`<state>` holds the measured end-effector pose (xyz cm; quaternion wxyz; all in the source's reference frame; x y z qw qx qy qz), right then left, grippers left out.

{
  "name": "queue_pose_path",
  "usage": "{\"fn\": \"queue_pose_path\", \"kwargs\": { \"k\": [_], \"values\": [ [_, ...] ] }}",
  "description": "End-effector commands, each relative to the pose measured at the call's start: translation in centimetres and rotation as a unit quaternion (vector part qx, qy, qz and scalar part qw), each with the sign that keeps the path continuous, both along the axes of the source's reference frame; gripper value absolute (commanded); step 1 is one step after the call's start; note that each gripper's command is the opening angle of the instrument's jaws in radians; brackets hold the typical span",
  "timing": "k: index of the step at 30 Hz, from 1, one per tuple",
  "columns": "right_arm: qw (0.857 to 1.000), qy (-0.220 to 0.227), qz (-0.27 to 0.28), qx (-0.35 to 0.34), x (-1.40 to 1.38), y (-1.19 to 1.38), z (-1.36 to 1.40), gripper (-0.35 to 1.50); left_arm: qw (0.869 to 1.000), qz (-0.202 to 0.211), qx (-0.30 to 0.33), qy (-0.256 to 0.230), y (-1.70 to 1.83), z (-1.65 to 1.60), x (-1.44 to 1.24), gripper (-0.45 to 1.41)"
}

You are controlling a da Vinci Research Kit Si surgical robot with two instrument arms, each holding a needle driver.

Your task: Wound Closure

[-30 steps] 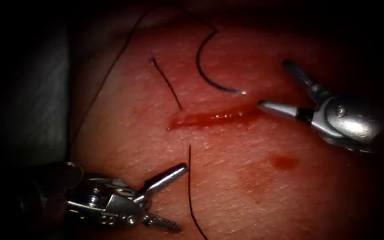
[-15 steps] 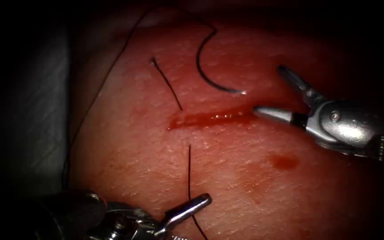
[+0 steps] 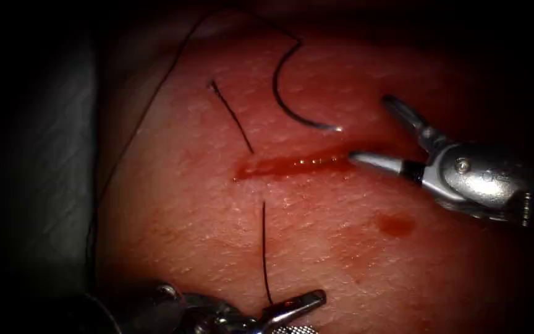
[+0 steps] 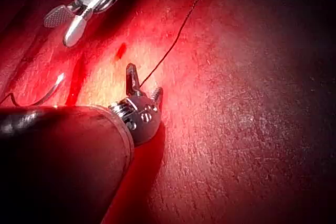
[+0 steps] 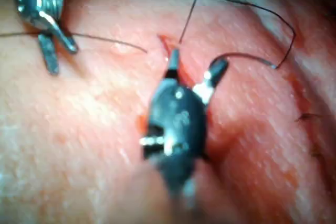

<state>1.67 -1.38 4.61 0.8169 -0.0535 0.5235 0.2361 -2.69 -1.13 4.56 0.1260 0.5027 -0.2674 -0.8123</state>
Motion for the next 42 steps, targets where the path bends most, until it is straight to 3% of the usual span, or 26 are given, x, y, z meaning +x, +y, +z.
{"fn": "queue_pose_path", "kwargs": {
  "k": [1,3,7,12,14,15,16,17,23,27,32,33,37,42],
  "values": [
    [1.000,0.001,-0.001,0.002,0.06,-0.09,0.05,1.00,1.000,0.002,-0.001,-0.001,-0.04,0.03,-0.05,0.61],
    [1.000,0.002,-0.002,0.002,0.06,-0.09,0.05,1.00,1.000,0.004,-0.003,-0.001,-0.05,0.01,-0.04,0.61],
    [1.000,0.002,-0.001,0.002,0.07,-0.09,0.05,1.00,1.000,0.010,-0.003,-0.006,-0.07,-0.01,-0.05,0.84],
    [1.000,0.003,-0.002,0.001,0.07,-0.09,0.05,1.00,1.000,0.015,-0.006,-0.009,-0.08,-0.03,-0.05,0.88],
    [1.000,0.004,-0.003,0.001,0.07,-0.10,0.05,1.00,1.000,0.016,-0.006,-0.009,-0.09,-0.03,-0.05,0.57],
    [1.000,0.004,-0.003,0.001,0.07,-0.10,0.05,1.00,1.000,0.015,-0.007,-0.010,-0.09,-0.04,-0.05,0.29],
    [1.000,0.004,-0.003,0.001,0.08,-0.10,0.05,1.00,1.000,0.017,-0.007,-0.014,-0.09,-0.04,-0.04,-0.20],
    [1.000,0.005,-0.003,0.001,0.08,-0.10,0.05,1.00,1.000,0.016,-0.009,-0.016,-0.10,-0.04,-0.04,-0.45],
    [1.000,0.015,-0.012,0.001,0.10,-0.13,0.03,0.90,0.998,0.051,-0.006,-0.040,-0.03,-0.03,-0.01,-0.45],
    [0.995,0.041,-0.082,-0.043,0.14,-0.16,0.05,0.76,0.994,0.098,-0.037,-0.037,0.11,-0.06,0.08,-0.45],
    [0.977,0.055,-0.171,-0.112,0.28,-0.27,0.11,0.64,0.990,0.129,-0.041,-0.051,0.33,-0.14,0.16,-0.45],
    [0.968,0.069,-0.195,-0.142,0.36,-0.32,0.14,0.56,0.988,0.136,-0.045,-0.056,0.40,-0.17,0.17,-0.45],
    [0.952,0.086,-0.225,-0.188,0.45,-0.35,0.18,0.53,0.986,0.148,-0.046,-0.063,0.52,-0.19,0.19,-0.45],
    [0.935,0.076,-0.242,-0.248,0.50,-0.33,0.17,0.53,0.984,0.159,-0.045,-0.065,0.68,-0.19,0.22,-0.45]
  ]
}}
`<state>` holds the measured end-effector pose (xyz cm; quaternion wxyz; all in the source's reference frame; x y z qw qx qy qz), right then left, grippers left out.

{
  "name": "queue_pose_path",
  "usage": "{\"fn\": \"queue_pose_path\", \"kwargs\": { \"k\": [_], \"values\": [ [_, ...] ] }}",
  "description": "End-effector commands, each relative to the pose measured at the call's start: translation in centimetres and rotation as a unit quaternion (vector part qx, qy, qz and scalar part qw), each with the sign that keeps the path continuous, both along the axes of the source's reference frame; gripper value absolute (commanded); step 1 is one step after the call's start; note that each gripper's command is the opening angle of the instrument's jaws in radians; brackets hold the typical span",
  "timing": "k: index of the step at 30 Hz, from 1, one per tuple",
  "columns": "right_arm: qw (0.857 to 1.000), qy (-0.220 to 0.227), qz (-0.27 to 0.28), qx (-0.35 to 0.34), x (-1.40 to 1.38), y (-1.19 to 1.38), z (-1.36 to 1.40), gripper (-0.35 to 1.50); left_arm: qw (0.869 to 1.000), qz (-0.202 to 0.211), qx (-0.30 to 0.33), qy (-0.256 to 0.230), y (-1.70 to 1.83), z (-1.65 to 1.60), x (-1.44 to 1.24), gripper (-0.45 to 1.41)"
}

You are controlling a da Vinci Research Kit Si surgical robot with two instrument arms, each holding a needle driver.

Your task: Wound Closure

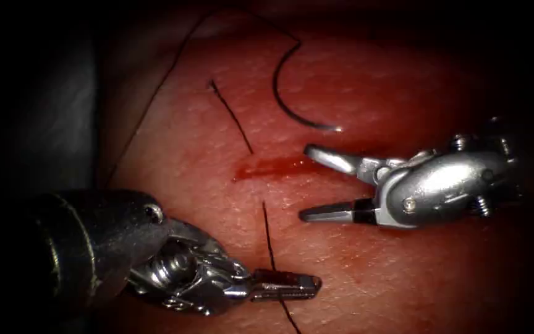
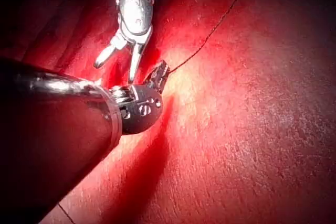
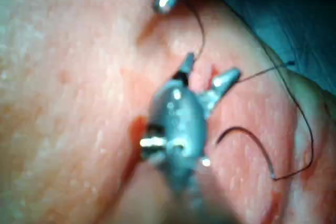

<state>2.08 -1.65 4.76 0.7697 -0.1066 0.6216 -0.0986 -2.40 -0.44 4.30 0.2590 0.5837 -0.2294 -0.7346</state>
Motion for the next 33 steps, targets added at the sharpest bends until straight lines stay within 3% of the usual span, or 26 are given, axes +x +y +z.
{"fn": "queue_pose_path", "kwargs": {
  "k": [1,12,21,27,28,29,30,33],
  "values": [
    [1.000,0.002,-0.004,-0.012,0.09,-0.06,0.01,0.53,1.000,0.001,0.003,-0.001,0.02,0.08,-0.05,-0.45],
    [0.998,0.023,-0.032,-0.048,0.27,-0.16,-0.06,0.63,1.000,-0.004,0.005,0.004,0.23,0.22,0.00,-0.45],
    [0.996,0.037,-0.049,-0.072,0.42,-0.15,-0.05,0.63,1.000,0.000,0.005,0.007,0.25,0.27,0.03,-0.45],
    [0.991,0.061,-0.075,-0.090,0.54,-0.12,-0.03,0.53,1.000,0.001,0.005,0.008,0.24,0.27,0.04,-0.45],
    [0.991,0.064,-0.078,-0.090,0.55,-0.12,-0.03,0.48,1.000,0.001,0.005,0.008,0.24,0.27,0.04,-0.45],
    [0.990,0.067,-0.082,-0.091,0.56,-0.12,-0.03,0.31,1.000,0.001,0.005,0.008,0.24,0.27,0.04,-0.45],
    [0.989,0.067,-0.093,-0.091,0.57,-0.12,-0.03,-0.30,1.000,0.001,0.005,0.008,0.24,0.27,0.04,-0.45],
    [0.987,0.055,-0.115,-0.098,0.56,-0.09,-0.02,-0.35,1.000,0.001,0.005,0.009,0.24,0.27,0.04,-0.45]
  ]
}}
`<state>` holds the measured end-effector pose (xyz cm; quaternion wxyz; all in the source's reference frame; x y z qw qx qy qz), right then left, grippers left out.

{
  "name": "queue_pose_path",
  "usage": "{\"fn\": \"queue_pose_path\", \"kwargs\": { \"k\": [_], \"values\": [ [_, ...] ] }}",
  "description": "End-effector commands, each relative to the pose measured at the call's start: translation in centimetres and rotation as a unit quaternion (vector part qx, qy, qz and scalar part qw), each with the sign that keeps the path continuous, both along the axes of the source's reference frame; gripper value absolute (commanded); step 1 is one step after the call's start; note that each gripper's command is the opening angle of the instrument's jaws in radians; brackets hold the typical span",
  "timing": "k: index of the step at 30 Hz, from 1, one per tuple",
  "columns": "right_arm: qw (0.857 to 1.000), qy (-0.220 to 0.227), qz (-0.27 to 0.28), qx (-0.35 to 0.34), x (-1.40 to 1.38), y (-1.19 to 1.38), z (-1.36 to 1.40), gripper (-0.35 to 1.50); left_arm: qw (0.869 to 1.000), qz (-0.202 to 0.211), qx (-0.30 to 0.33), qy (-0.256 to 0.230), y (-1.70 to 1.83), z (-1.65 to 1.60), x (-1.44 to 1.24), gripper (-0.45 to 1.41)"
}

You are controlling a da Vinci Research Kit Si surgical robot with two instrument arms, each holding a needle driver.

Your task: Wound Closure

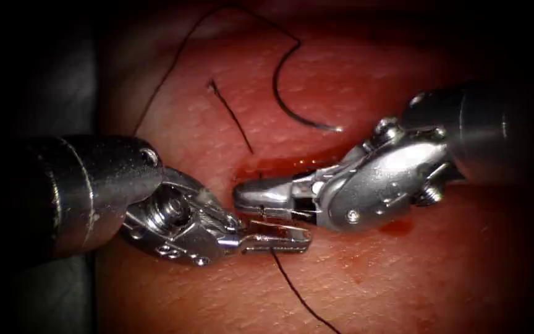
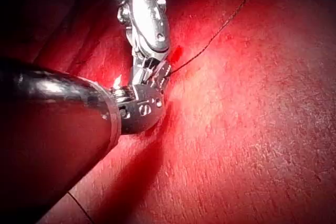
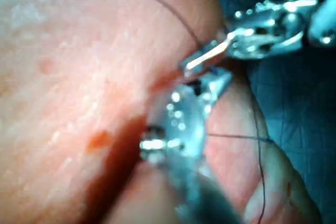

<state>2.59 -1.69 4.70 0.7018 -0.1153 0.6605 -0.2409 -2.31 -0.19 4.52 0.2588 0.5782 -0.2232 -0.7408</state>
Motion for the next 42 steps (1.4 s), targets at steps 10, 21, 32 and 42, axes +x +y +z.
{"fn": "queue_pose_path", "kwargs": {
  "k": [10,21,32,42],
  "values": [
    [0.999,-0.038,0.032,0.017,0.00,0.01,0.13,-0.35,0.999,-0.029,0.015,0.011,-0.02,0.08,-0.04,0.81],
    [0.971,-0.123,0.138,0.154,-0.03,0.21,0.27,-0.35,0.995,-0.100,0.014,-0.011,-0.13,-0.03,-0.06,1.14],
    [0.949,-0.209,0.164,0.172,0.02,0.50,0.52,-0.35,0.986,-0.168,-0.011,-0.014,-0.30,-0.05,-0.19,1.14],
    [0.943,-0.232,0.167,0.171,0.10,0.53,0.70,-0.35,0.977,-0.212,-0.016,-0.002,-0.37,-0.28,-0.39,1.09]
  ]
}}
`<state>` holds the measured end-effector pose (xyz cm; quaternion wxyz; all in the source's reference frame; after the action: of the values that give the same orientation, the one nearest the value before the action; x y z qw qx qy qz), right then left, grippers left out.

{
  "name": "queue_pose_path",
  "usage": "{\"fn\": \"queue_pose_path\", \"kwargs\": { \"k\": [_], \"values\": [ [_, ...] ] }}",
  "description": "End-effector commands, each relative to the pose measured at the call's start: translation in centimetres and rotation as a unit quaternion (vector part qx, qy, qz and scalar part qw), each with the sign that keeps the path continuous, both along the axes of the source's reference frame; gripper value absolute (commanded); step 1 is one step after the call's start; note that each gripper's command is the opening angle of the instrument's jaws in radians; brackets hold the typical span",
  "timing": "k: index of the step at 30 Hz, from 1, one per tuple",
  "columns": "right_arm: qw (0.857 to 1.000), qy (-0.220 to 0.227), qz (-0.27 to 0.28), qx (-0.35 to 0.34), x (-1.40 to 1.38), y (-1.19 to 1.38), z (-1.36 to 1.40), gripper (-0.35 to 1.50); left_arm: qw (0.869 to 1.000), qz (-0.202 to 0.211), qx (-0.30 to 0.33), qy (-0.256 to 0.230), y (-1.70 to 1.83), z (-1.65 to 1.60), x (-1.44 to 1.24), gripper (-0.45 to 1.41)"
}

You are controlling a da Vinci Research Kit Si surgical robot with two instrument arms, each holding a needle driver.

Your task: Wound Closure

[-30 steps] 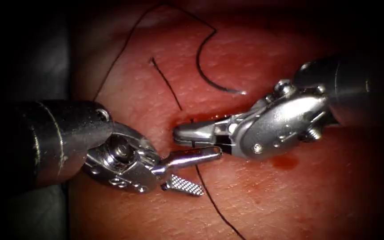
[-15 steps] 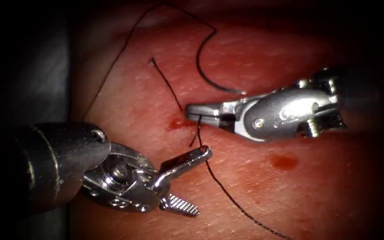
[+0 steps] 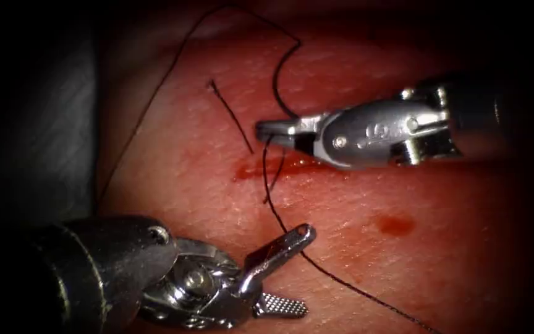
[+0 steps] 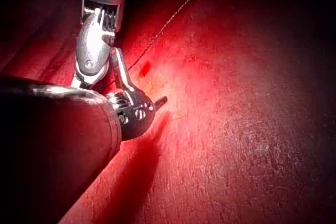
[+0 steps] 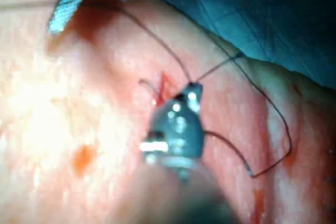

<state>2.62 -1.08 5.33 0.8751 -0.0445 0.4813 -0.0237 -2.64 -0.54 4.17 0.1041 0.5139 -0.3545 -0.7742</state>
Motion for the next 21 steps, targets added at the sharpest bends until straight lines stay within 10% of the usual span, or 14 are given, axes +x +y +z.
{"fn": "queue_pose_path", "kwargs": {
  "k": [1,21],
  "values": [
    [1.000,0.000,0.000,0.001,0.07,-0.07,0.08,-0.35,1.000,-0.001,0.000,-0.001,-0.03,0.04,-0.09,1.08],
    [1.000,-0.004,0.002,0.006,0.06,-0.08,0.13,-0.35,0.998,-0.056,-0.005,0.004,0.04,-0.17,-0.36,0.98]
  ]
}}
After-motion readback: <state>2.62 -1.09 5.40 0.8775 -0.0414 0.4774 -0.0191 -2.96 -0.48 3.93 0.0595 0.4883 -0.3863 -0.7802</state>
